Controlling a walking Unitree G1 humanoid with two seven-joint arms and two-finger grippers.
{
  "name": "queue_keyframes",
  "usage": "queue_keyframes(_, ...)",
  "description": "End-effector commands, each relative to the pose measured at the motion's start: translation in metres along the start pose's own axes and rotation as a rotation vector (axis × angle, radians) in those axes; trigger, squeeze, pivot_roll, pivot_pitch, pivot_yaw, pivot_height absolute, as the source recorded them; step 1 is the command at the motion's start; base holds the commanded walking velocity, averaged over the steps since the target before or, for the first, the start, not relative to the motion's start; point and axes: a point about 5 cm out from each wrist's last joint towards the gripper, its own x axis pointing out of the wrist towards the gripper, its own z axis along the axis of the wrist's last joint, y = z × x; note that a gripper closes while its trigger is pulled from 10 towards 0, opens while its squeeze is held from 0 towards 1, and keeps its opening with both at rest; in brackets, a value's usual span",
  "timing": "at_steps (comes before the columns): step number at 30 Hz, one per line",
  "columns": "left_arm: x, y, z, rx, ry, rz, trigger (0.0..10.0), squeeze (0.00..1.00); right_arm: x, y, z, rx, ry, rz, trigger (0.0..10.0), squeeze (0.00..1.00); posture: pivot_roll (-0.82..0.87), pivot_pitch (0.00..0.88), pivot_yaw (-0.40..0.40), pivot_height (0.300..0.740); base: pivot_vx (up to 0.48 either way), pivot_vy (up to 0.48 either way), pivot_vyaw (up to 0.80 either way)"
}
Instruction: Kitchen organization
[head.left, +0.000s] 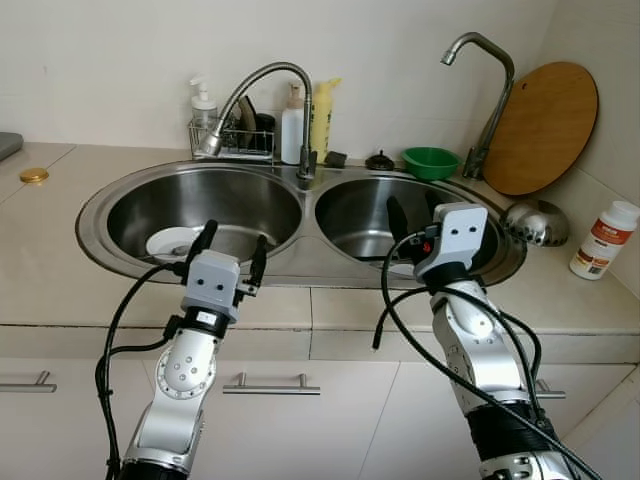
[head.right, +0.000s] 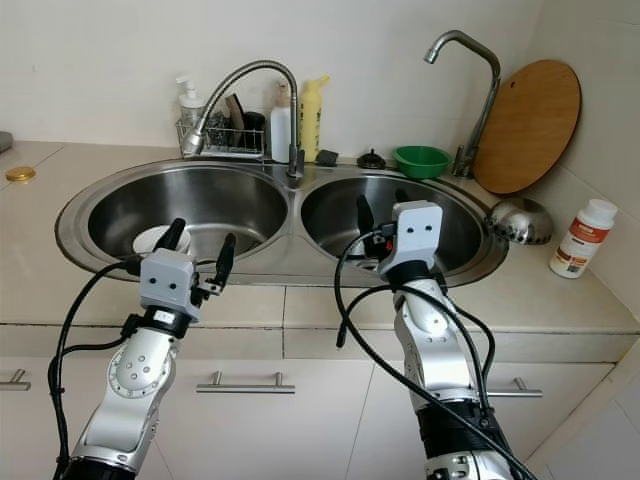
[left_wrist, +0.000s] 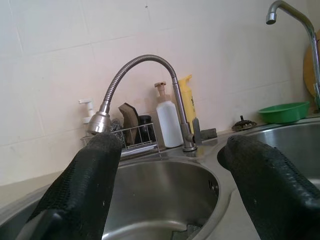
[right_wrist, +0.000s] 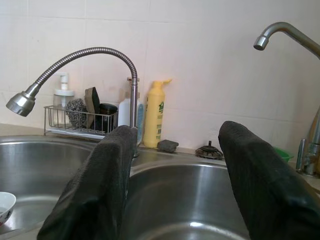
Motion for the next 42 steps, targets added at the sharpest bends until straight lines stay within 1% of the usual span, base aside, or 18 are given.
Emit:
queue_keyframes(1,0.001,-0.001,0.003,0.000,-0.006,-0.009,10.0,0.00,0.000,-0.004,0.005,0.006,-0.013,-0.010,10.0,0.00,-0.01,0.000,-0.069,0.740,0.000,0.000,0.00)
queue_keyframes(16,0.001,-0.001,0.003,0.000,-0.006,-0.009,10.0,0.00,0.000,-0.004,0.005,0.006,-0.013,-0.010,10.0,0.00,-0.01,0.000,-0.069,0.740,0.000,0.000,0.00)
queue_keyframes(17,0.001,0.000,0.003,0.000,-0.006,-0.009,10.0,0.00,-0.001,-0.004,0.006,0.007,-0.009,-0.011,10.0,0.00,-0.01,0.000,-0.069,0.740,0.000,0.000,0.00)
queue_keyframes(18,0.002,-0.002,0.006,-0.010,-0.030,-0.018,10.0,0.00,-0.016,0.002,0.002,-0.006,-0.003,-0.028,10.0,0.00,0.00,0.000,-0.071,0.740,0.000,0.000,0.00)
queue_keyframes(19,0.002,-0.003,0.008,-0.014,-0.041,-0.022,10.0,0.00,-0.021,0.005,0.000,-0.011,-0.003,-0.036,10.0,0.00,0.00,0.000,-0.071,0.740,0.000,0.000,0.00)
queue_keyframes(29,0.003,-0.003,0.008,-0.014,-0.045,-0.028,10.0,0.00,-0.024,0.006,0.001,-0.012,0.000,-0.046,10.0,0.00,0.00,0.000,-0.068,0.740,0.000,0.000,0.00)
queue_keyframes(31,0.003,-0.003,0.007,-0.029,-0.037,-0.029,10.0,0.00,-0.023,0.005,0.002,-0.012,-0.004,-0.049,10.0,0.00,0.00,0.000,-0.066,0.740,0.000,0.000,0.00)
queue_keyframes(42,0.004,-0.006,0.008,-0.044,-0.035,-0.049,10.0,0.00,-0.024,0.004,0.003,-0.015,-0.008,-0.061,10.0,0.00,-0.01,0.000,-0.065,0.740,0.000,0.444,0.00)
